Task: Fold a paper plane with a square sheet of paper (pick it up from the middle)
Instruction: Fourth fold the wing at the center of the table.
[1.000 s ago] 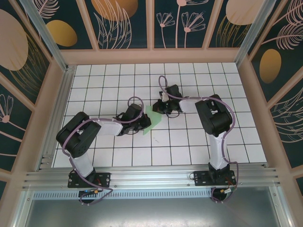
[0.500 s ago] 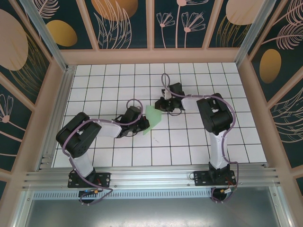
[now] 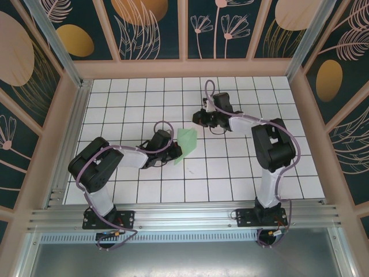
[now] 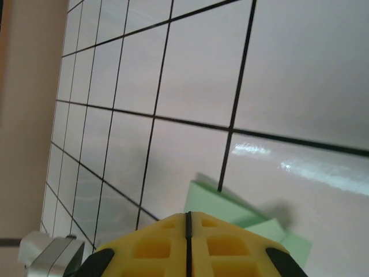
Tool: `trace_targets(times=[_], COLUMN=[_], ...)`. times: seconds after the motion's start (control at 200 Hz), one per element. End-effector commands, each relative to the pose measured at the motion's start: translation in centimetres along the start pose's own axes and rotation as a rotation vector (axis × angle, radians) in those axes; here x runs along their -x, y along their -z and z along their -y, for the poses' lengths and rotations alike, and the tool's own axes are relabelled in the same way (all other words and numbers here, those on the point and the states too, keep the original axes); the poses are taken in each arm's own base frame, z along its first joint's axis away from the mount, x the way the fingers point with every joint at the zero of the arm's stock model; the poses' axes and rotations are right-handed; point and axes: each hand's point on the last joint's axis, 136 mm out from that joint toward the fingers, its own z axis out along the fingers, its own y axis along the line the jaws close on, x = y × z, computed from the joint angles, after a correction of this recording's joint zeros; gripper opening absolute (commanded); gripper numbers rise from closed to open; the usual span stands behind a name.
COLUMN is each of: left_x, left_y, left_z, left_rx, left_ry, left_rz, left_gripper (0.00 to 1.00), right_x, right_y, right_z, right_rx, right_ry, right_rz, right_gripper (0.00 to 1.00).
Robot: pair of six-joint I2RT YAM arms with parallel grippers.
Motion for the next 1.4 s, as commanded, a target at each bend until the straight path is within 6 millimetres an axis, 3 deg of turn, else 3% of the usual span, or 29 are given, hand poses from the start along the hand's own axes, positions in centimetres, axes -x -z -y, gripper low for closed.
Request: trace_targets(times=[0.0,0.175,0.495,0.636,1.056,1.131,1.251,1.316,1.396], left_x=[-3.5,-3.7,-4.0,-4.5,-5.1,-5.0,-4.8,-4.6,-4.5], left_y=[-0.2,-0.2,-0.1,0.0,0.4,0.5,0.7,0.7,0.6], left_z=[-5.2,-5.3,-5.4,-5.8,-6.4,-6.3,-6.1,-5.8,-5.6], left_rx=[0.168,0.17,0.169,0.175,0.191,0.189,0.182,0.173,0.168], left_ry=[0.023,0.021,0.02,0.014,-0.003,-0.004,-0.003,-0.003,-0.001], left_rz=[-0.117,-0.119,-0.131,-0.151,-0.168,-0.165,-0.155,-0.149,-0.146], left_gripper=[0.0,0.0,0.0,0.0,0.0,0.0,0.0,0.0,0.0], right_x=[-4.1,-7.8,-8.6,-7.4,-1.1,0.6,2.2,1.7,-0.2], right_y=[-0.2,-2.0,-4.7,-4.7,-3.7,-2.6,-0.4,0.4,0.3], right_z=[-0.4,-0.3,1.8,3.6,8.4,7.8,4.4,2.4,0.7], right_rx=[-0.031,-0.031,-0.059,-0.092,-0.239,-0.258,-0.23,-0.198,-0.159], right_ry=[-0.023,-0.042,-0.062,-0.085,-0.138,-0.14,-0.094,-0.068,-0.055], right_rz=[-0.062,-0.146,-0.205,-0.181,-0.05,-0.01,0.052,0.059,0.022], right_gripper=[0.09,0.08,0.05,0.04,0.03,0.03,0.04,0.03,0.04])
